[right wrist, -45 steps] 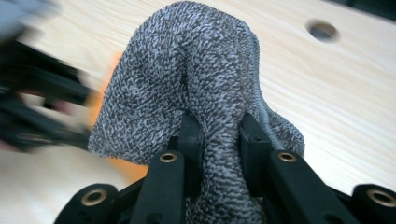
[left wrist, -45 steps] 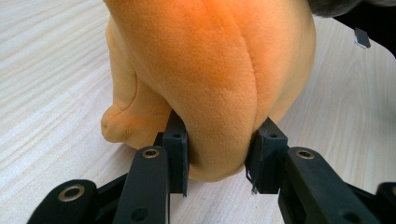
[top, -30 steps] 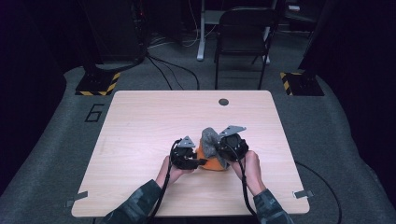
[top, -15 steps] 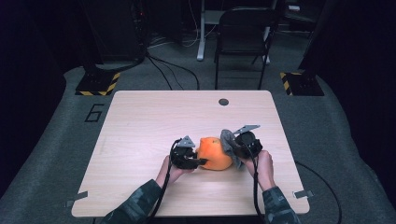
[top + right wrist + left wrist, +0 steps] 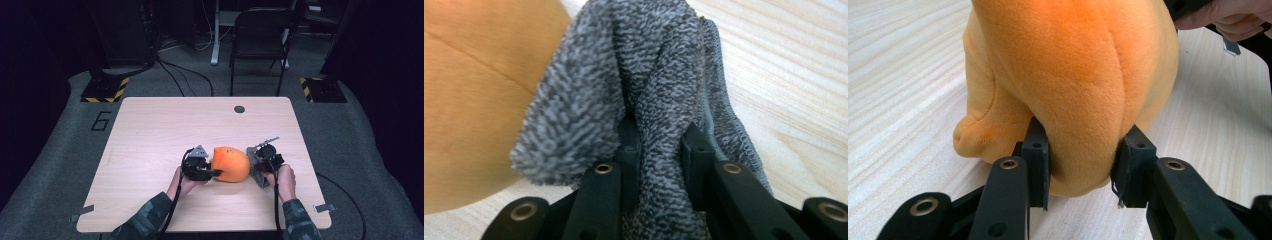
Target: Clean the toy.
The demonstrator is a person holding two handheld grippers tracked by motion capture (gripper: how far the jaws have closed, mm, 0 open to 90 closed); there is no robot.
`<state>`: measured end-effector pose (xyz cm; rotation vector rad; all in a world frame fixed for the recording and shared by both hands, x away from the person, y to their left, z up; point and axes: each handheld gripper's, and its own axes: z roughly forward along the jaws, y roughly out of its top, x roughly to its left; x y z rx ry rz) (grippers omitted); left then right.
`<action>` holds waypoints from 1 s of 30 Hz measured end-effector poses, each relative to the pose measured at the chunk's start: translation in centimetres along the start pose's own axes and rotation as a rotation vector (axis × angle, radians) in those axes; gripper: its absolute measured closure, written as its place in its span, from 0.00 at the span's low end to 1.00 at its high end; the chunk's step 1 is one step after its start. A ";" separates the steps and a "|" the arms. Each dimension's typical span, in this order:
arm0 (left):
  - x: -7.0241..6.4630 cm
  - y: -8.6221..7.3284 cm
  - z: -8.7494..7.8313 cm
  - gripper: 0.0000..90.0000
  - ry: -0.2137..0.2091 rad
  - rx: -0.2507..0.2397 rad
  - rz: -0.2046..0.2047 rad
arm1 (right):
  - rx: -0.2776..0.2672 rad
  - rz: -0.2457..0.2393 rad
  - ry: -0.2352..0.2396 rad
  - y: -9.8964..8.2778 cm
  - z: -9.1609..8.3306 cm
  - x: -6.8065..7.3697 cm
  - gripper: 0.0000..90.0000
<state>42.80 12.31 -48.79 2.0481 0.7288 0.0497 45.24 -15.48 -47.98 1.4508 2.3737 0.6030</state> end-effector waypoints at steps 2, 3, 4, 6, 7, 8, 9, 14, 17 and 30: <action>0.1 0.0 0.0 0.72 0.003 -0.001 0.003 | -0.014 0.006 -0.002 0.1 -0.6 -0.3 0.83; 0.1 0.0 0.0 0.71 0.003 0.000 0.004 | -0.030 0.011 0.003 0.2 -1.1 -0.5 0.83; 0.1 0.0 0.0 0.71 0.007 -0.001 0.003 | -0.051 0.017 0.009 0.2 -1.6 -0.7 0.83; 0.0 0.0 0.0 0.72 0.003 0.001 0.002 | -0.096 0.039 0.026 0.5 -3.1 -1.0 0.83; 0.0 0.0 0.0 0.72 0.004 0.000 0.005 | -0.127 0.043 0.035 0.6 -4.0 -1.1 0.83; 0.0 0.0 0.0 0.72 0.004 0.000 0.005 | -0.153 0.047 0.050 0.8 -4.9 -1.1 0.83; -0.1 0.0 0.0 0.72 0.008 0.000 0.010 | -0.181 0.052 0.062 0.9 -5.8 -0.9 0.83; -0.1 0.1 0.0 0.72 0.012 0.003 0.020 | -0.301 -0.018 0.136 2.0 -9.3 1.8 0.83; -0.1 0.1 0.0 0.71 0.014 0.005 0.030 | -0.319 -0.102 0.153 2.6 -10.1 4.7 0.83; -0.4 0.0 0.2 0.72 0.026 0.002 0.039 | -0.265 -0.266 0.076 3.1 -7.3 9.7 0.82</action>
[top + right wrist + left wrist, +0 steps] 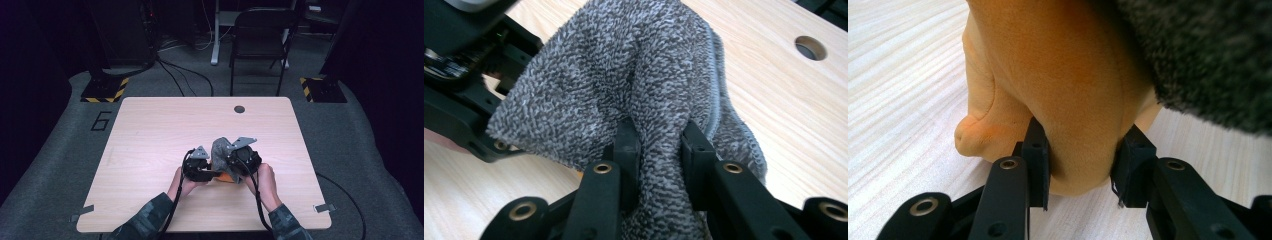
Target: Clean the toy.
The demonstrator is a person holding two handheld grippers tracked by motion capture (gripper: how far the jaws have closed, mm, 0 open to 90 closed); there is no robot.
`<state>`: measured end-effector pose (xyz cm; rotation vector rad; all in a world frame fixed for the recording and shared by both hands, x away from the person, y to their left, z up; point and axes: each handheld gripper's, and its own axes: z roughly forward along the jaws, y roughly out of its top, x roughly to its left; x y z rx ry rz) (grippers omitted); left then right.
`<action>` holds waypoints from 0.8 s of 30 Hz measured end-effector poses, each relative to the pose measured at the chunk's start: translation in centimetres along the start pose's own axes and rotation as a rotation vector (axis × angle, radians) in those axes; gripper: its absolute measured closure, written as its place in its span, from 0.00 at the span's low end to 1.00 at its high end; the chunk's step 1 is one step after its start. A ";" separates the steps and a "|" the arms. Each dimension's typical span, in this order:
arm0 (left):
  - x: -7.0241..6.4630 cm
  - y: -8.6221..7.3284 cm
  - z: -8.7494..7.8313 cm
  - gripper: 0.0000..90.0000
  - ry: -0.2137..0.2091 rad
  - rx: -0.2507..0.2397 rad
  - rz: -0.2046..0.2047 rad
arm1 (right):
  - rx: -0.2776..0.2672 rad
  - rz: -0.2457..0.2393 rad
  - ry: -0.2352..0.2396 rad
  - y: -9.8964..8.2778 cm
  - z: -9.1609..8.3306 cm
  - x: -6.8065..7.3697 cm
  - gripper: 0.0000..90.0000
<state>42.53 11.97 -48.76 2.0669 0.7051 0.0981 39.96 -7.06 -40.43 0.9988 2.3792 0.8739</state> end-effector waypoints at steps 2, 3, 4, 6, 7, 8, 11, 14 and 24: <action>0.0 0.0 0.0 0.71 -0.001 0.003 0.004 | 0.009 -0.010 -0.012 -0.2 0.0 -0.4 0.82; 0.0 0.0 0.0 0.71 -0.001 0.003 0.004 | 0.009 -0.010 -0.012 -0.2 0.0 -0.4 0.82; 0.0 0.0 0.0 0.72 -0.001 0.001 0.002 | 0.011 0.008 -0.013 -0.4 -0.1 -0.9 0.82; 0.0 0.0 0.0 0.71 -0.004 -0.001 -0.002 | 0.024 0.022 -0.019 -0.6 -0.2 -1.4 0.82; 0.1 0.0 0.0 0.71 -0.004 0.004 0.004 | 0.026 0.035 -0.017 -0.7 -0.2 -1.7 0.82; 0.1 0.0 0.0 0.71 -0.004 0.004 0.004 | 0.026 0.035 -0.017 -0.7 -0.2 -1.7 0.82; 0.1 0.0 0.0 0.71 -0.006 0.000 -0.004 | 0.045 0.058 -0.043 -1.2 -0.1 -2.6 0.82; 0.1 0.0 0.0 0.71 -0.008 -0.002 -0.013 | 0.069 0.105 -0.039 -2.1 0.1 -4.1 0.82; 0.1 0.0 0.0 0.71 -0.009 -0.002 -0.013 | 0.142 0.193 -0.065 -4.3 1.8 -7.0 0.82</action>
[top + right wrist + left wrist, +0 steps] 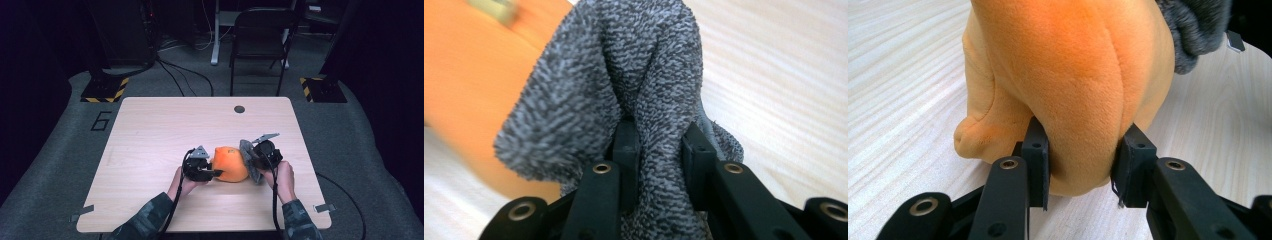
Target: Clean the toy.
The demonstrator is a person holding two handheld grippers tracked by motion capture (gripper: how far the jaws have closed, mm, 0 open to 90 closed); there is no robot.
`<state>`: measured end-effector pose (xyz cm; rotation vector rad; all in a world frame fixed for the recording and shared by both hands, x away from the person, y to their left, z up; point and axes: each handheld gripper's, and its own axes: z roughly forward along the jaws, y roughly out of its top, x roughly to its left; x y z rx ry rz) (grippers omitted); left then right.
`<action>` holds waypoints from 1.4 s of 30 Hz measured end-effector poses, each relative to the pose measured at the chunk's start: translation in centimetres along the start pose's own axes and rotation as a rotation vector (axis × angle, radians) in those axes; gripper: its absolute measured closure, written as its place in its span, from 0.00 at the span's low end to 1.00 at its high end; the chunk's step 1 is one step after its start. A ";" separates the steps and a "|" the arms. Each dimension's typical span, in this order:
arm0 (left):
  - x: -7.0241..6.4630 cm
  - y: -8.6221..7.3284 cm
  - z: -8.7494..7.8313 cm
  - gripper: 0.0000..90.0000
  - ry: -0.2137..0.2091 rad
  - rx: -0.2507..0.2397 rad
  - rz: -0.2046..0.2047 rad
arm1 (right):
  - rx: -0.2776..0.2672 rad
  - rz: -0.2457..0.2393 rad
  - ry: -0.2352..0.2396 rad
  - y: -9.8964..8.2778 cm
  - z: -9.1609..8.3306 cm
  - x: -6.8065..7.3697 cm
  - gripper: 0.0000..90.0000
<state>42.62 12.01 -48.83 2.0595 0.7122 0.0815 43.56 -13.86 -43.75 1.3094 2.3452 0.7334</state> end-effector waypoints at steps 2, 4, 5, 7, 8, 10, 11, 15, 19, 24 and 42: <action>0.0 0.0 0.0 0.71 0.001 0.002 0.005 | 0.019 0.020 -0.001 -0.4 0.7 -0.4 0.82; 0.0 0.0 0.0 0.71 0.003 0.001 0.007 | 0.033 0.041 0.000 -0.7 1.2 -0.6 0.82; 0.0 0.0 0.0 0.71 0.003 0.001 0.007 | 0.031 0.039 0.003 -0.7 1.4 -0.8 0.82; 0.0 0.0 0.0 0.71 0.002 0.001 0.006 | 0.040 0.048 -0.003 -0.8 1.6 -0.9 0.82; 0.0 0.0 0.0 0.71 0.003 0.001 0.007 | 0.049 0.050 -0.009 -1.0 1.9 -1.0 0.82; 0.0 0.0 0.0 0.71 0.002 0.001 0.006 | 0.058 0.055 -0.011 -1.1 2.1 -1.1 0.82; 0.0 0.0 0.0 0.71 0.001 0.000 0.004 | 0.062 0.048 -0.018 -1.2 2.4 -1.2 0.82; 0.1 0.0 0.0 0.71 -0.003 -0.002 0.000 | 0.117 0.065 -0.018 -1.8 3.8 -1.5 0.82; 0.1 0.0 0.0 0.71 -0.002 -0.002 -0.003 | 0.140 0.066 -0.015 -2.1 4.7 -1.7 0.82; 0.1 -0.1 0.0 0.71 0.001 -0.005 -0.004 | 0.138 0.065 -0.017 -2.1 4.5 -1.9 0.82; 0.3 -0.1 0.0 0.71 -0.003 -0.006 -0.004 | -0.169 0.011 0.079 1.6 -5.5 0.2 0.84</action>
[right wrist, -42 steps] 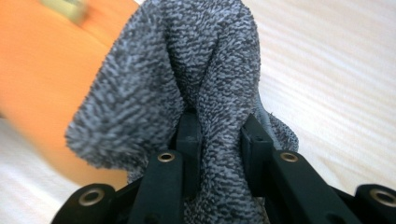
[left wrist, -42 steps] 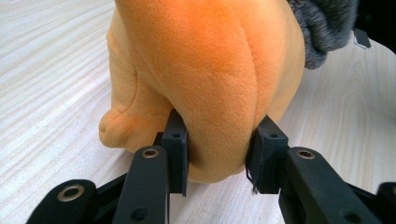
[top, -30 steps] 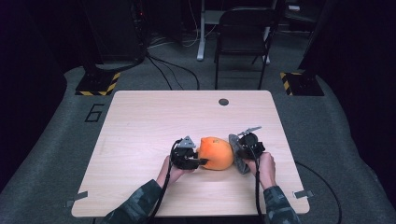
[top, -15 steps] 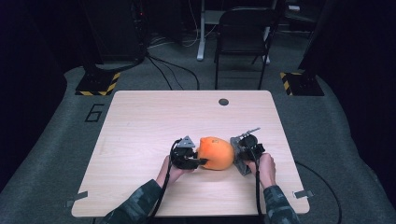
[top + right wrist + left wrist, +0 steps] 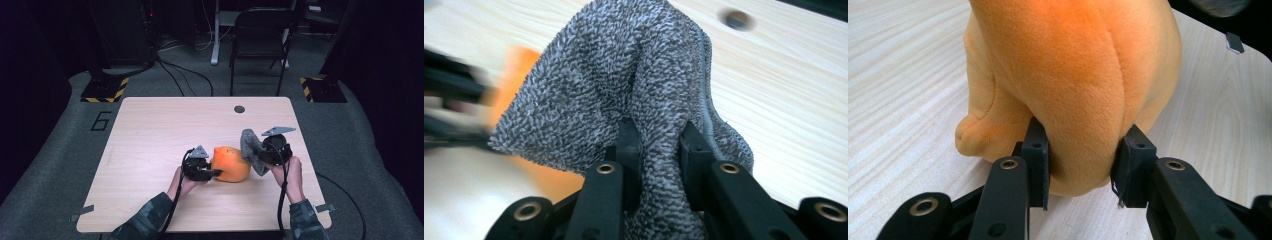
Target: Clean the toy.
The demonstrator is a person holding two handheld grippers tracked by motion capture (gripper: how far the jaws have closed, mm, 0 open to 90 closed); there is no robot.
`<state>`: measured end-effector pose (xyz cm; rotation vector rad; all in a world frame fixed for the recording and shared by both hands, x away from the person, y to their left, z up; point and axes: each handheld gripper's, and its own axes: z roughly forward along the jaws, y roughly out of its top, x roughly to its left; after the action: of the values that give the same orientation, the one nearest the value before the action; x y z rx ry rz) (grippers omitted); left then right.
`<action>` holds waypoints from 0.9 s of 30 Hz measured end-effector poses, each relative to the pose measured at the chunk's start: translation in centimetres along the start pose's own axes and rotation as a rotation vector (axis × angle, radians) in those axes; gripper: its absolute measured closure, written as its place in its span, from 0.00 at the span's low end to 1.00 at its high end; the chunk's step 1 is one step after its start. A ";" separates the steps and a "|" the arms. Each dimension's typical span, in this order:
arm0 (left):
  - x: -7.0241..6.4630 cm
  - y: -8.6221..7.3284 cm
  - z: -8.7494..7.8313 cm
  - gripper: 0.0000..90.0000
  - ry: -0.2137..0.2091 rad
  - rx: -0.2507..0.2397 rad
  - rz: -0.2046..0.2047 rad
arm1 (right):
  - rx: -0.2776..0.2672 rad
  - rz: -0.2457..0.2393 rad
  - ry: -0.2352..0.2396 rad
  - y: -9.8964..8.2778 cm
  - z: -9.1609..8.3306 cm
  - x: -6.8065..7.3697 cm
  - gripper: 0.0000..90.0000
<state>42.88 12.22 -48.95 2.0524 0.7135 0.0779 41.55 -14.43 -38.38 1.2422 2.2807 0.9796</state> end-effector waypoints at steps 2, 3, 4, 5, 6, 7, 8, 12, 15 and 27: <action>0.0 0.0 0.0 0.71 -0.003 0.002 -0.007 | 0.027 -0.046 0.011 0.2 0.8 1.4 0.84; 0.0 -0.1 -0.1 0.71 -0.002 0.000 -0.007 | 0.043 -0.056 0.029 0.1 1.3 1.7 0.84; 0.0 -0.1 0.0 0.71 -0.002 0.003 -0.002 | 0.087 -0.076 0.012 -0.1 2.4 2.3 0.84; 0.1 0.0 0.0 0.70 -0.002 0.013 0.014 | 0.102 -0.080 -0.006 -0.4 3.2 2.6 0.85; 0.2 -0.1 0.0 0.68 -0.002 0.005 -0.001 | 0.106 -0.085 -0.009 -0.7 4.1 2.6 0.85; 0.3 -0.2 0.0 0.67 -0.013 0.000 -0.016 | 0.106 -0.085 -0.009 -0.7 4.1 2.6 0.85; 0.3 -0.2 0.0 0.66 -0.013 -0.006 0.008 | 0.097 -0.072 0.007 -0.8 4.2 2.3 0.85; 0.2 -0.2 0.0 0.59 -0.007 -0.012 0.034 | 0.100 -0.073 -0.001 -1.0 4.2 2.3 0.85; 0.6 -0.3 0.0 0.49 -0.034 -0.022 0.033 | 0.109 -0.081 -0.008 -1.0 4.4 2.3 0.86; 0.6 -1.2 -1.5 0.17 0.021 -0.073 0.224 | 0.107 -0.076 -0.019 -1.0 4.9 1.7 0.86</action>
<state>42.33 14.14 -49.23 2.0562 0.4837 0.2504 43.00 -11.42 -42.50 1.1921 2.3747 0.8259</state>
